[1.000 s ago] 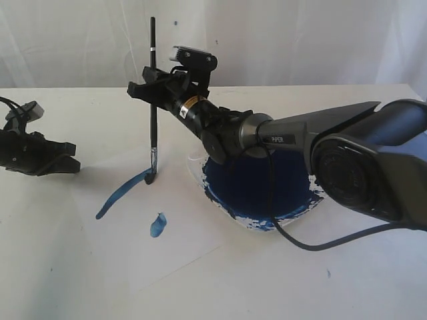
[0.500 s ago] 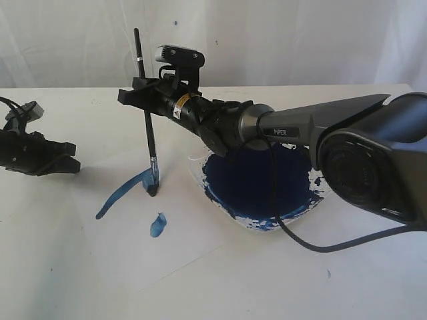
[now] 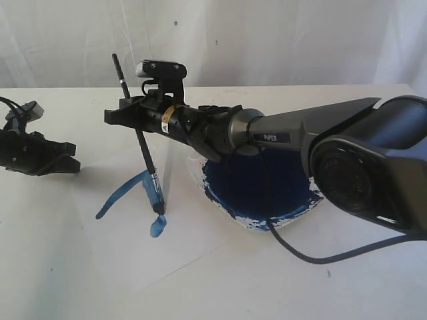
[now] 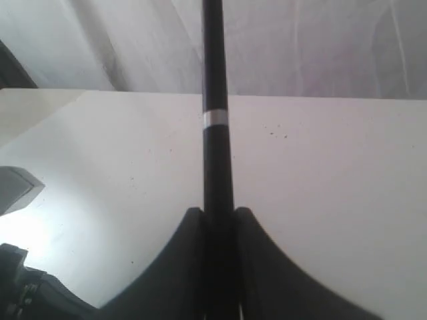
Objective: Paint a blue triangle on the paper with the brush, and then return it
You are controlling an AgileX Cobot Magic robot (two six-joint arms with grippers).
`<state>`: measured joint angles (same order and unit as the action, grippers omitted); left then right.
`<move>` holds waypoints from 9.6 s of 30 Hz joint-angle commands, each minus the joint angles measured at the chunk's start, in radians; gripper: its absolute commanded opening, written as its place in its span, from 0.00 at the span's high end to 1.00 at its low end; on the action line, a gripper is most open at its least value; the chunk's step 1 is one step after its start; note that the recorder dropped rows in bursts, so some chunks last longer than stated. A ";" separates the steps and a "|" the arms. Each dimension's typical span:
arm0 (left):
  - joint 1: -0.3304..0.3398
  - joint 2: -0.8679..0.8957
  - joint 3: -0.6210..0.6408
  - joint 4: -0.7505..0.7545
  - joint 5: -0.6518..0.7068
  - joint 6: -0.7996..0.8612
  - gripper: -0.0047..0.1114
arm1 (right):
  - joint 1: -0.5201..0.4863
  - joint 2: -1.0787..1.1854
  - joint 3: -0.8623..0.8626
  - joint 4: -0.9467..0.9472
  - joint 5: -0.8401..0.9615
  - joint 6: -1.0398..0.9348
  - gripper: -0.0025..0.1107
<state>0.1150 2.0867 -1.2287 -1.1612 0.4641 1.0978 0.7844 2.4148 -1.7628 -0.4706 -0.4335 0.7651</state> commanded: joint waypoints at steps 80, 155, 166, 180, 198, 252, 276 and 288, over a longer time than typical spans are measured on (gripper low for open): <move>0.001 -0.003 0.012 -0.012 -0.006 0.034 0.96 | 0.042 0.056 0.004 -0.102 -0.272 0.157 0.98; 0.002 -0.003 0.012 0.069 -0.124 0.110 0.96 | 0.104 0.293 -0.329 0.146 -0.383 0.118 0.98; 0.012 -0.003 0.012 0.071 -0.138 0.109 0.96 | 0.106 0.336 -0.393 0.167 -0.387 0.122 0.98; 0.059 -0.003 0.012 0.038 -0.098 0.107 0.96 | 0.126 0.369 -0.474 0.160 -0.308 0.130 0.98; 0.059 -0.003 0.012 -0.007 -0.078 0.114 0.96 | 0.100 0.369 -0.474 0.037 -0.322 0.187 0.98; 0.059 -0.003 0.012 -0.026 -0.077 0.114 0.96 | 0.042 0.250 -0.468 -1.005 -0.076 1.024 0.98; 0.062 -0.005 -0.075 -0.034 0.144 0.103 0.96 | 0.029 0.117 -0.468 -1.068 -0.216 1.133 0.98; 0.062 -0.005 -0.075 -0.042 0.228 0.103 0.96 | -0.074 0.089 -0.468 -1.125 -0.484 1.330 0.98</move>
<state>0.1718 2.0832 -1.2997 -1.1826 0.6592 1.2051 0.7404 2.5195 -2.2314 -1.5821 -0.8548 2.0534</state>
